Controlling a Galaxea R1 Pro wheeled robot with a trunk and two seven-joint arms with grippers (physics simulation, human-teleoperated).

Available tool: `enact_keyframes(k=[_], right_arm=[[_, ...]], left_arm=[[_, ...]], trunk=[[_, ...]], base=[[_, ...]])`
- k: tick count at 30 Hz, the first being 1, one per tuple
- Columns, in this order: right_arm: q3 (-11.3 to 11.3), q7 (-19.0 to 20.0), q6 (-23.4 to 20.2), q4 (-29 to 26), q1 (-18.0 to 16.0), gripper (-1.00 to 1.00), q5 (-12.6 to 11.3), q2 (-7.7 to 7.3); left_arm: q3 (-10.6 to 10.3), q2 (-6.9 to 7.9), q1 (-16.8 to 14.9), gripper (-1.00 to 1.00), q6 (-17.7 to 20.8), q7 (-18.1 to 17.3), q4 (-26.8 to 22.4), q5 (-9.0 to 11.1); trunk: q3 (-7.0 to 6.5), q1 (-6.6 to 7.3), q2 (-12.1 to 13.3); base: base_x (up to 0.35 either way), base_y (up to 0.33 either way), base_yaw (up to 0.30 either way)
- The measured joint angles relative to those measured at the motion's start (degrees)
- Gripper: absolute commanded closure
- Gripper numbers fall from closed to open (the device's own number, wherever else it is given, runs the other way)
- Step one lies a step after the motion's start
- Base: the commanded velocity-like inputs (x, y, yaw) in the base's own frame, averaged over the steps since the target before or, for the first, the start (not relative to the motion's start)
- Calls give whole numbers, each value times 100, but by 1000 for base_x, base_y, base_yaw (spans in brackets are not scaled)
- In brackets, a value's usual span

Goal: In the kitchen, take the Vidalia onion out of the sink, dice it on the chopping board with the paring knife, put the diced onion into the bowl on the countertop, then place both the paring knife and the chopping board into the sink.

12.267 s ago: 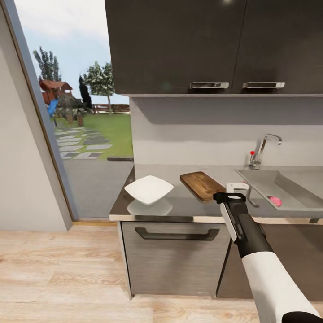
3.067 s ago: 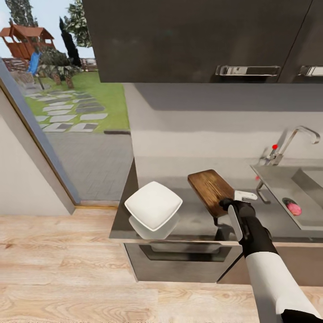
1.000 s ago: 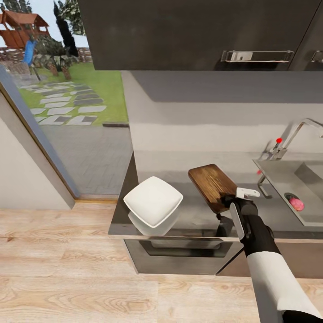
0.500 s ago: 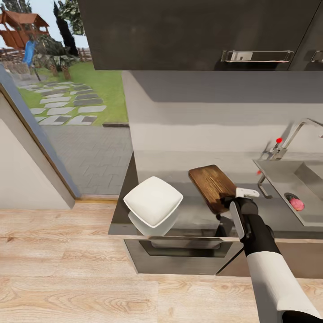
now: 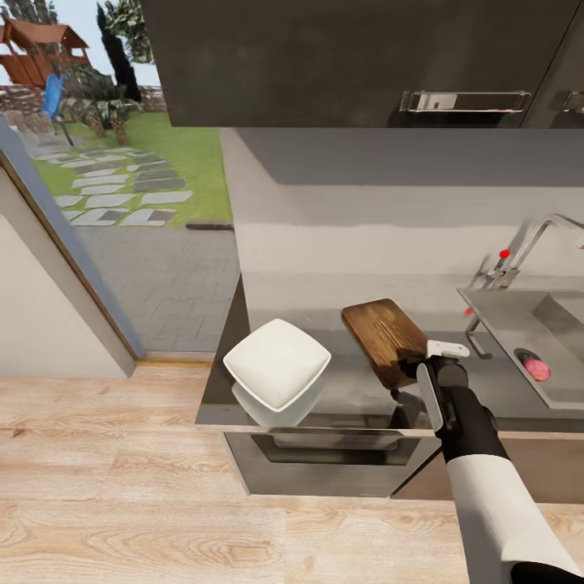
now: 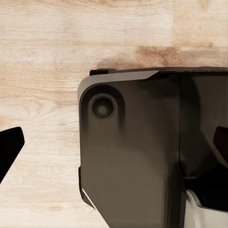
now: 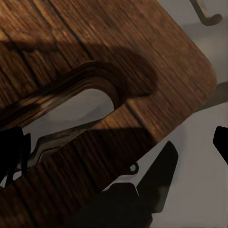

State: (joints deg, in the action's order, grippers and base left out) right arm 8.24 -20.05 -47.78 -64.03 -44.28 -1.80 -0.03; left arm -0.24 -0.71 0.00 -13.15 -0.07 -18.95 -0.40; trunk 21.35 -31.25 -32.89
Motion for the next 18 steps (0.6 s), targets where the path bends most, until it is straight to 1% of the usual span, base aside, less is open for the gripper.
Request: enact_keyframes(k=[14,18], right_arm=[[13,-4,-11,-5,0,-100,-13,2],[36,1,-8,-4,0,-100,-53,-2]], left_arm=[[0,-2,1,-100,0,-1,1,0],[0,-3,0,-100,0,0,1,0]], trunk=[[0,0,0],[0,0,0]], base=[[0,0,0],[0,0,0]])
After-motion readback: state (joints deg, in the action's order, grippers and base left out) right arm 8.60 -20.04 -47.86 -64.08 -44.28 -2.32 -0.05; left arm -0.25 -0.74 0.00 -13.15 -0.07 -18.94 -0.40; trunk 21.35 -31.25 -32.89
